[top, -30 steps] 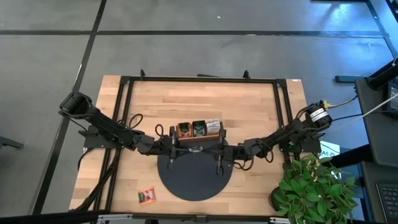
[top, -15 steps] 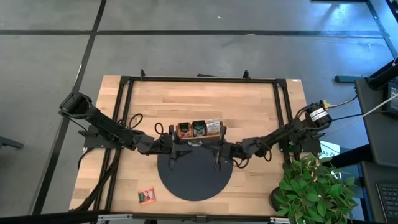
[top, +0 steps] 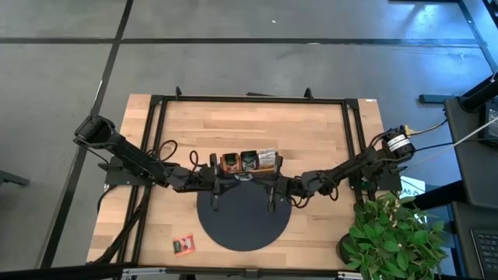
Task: Pick & Place Tea
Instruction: Put the black tea bag into the middle section of the wooden organizer, then put the orange tea bag into the left section of the wooden organizer
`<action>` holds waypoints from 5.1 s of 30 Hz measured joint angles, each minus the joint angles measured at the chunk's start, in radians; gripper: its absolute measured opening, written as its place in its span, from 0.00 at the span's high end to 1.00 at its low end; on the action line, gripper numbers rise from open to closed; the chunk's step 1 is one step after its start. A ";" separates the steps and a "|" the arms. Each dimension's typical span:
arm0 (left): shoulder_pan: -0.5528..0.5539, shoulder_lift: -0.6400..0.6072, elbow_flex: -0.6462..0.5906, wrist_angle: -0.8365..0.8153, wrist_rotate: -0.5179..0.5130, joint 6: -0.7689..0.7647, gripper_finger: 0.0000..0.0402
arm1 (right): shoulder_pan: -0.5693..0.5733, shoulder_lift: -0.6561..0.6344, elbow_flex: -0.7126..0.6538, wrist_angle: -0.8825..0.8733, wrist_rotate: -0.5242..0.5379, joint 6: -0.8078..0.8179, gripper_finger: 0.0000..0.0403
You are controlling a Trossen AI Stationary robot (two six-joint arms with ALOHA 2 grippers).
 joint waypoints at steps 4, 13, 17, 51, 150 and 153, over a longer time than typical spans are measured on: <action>0.000 0.000 0.000 0.002 -0.006 0.018 0.86 | 0.000 0.000 0.000 0.000 -0.002 0.004 0.98; 0.000 0.000 -0.001 -0.012 -0.007 0.048 0.97 | 0.000 0.000 0.000 -0.033 -0.062 -0.029 0.92; 0.000 -0.001 -0.001 -0.057 -0.026 0.048 0.97 | -0.004 -0.028 0.000 -0.113 -0.070 0.056 0.75; 0.000 -0.001 0.000 -0.312 0.013 -0.085 0.98 | -0.152 0.004 0.681 -1.462 -0.419 0.307 0.60; -0.112 -0.001 0.000 -0.375 -0.143 -0.076 0.83 | -0.381 0.124 0.454 -1.209 -0.329 0.120 0.66; -0.113 -0.001 0.000 -0.399 -0.138 -0.100 0.83 | -0.370 0.124 0.448 -1.212 -0.329 0.116 0.66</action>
